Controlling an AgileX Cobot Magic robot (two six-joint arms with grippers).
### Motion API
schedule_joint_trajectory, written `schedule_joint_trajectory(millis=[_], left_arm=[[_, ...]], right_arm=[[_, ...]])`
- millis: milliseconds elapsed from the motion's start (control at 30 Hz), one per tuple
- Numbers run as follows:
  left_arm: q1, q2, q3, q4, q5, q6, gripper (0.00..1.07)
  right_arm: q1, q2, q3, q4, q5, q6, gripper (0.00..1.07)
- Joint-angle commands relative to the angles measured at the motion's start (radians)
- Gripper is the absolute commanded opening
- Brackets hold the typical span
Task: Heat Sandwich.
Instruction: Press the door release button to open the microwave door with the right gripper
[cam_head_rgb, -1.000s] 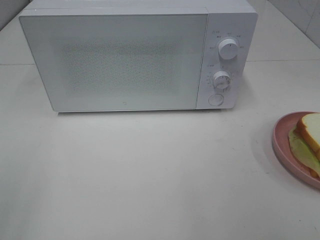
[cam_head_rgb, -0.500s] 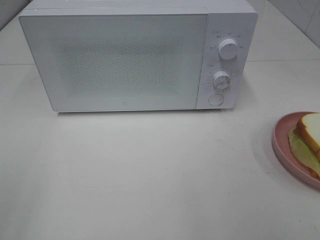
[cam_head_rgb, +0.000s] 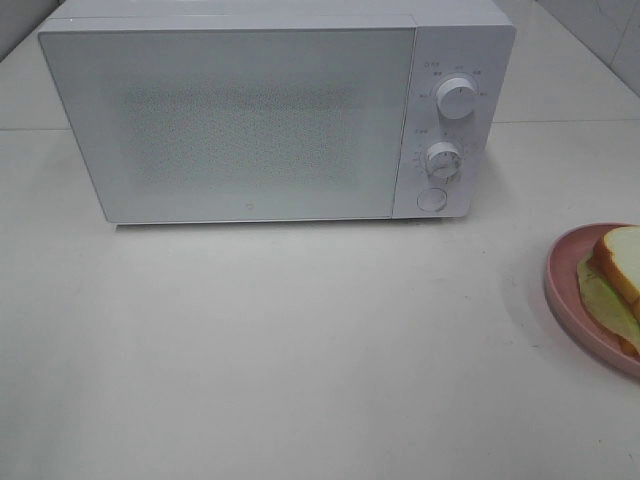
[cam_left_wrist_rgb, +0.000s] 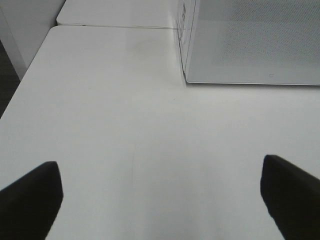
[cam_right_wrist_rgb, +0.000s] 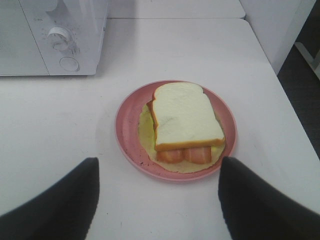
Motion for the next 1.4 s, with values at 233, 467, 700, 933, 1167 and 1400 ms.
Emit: schedule_joint_trajectory(millis=[233,467,700,933,1167,1400], left_arm=[[0.003,-0.029,0.002,-0.002,-0.002,0.001,1.01],[0.003,-0.029,0.002,-0.002,-0.002,0.001,1.01],[0.003,-0.029,0.002,-0.002,-0.002,0.001,1.01],[0.003,-0.029,0.002,-0.002,-0.002,0.001,1.01],[0.003,-0.029,0.002,-0.002,-0.002,0.001,1.01],[0.003,-0.029,0.002,-0.002,-0.002,0.001,1.01]], right_arm=[[-0.008,0.119,-0.008,0.004,-0.085,-0.01,0.67],[-0.008,0.205,-0.008,0.004,-0.124,-0.01,0.67],[-0.008,0.283,-0.008,0.003,-0.189,-0.01,0.83],[-0.008,0.379,-0.008,0.002,-0.265,-0.01,0.83],[-0.008,0.492,-0.008,0.002,-0.373,-0.01,0.82],[-0.008,0.606,-0.008,0.002,-0.487,-0.01,0.8]])
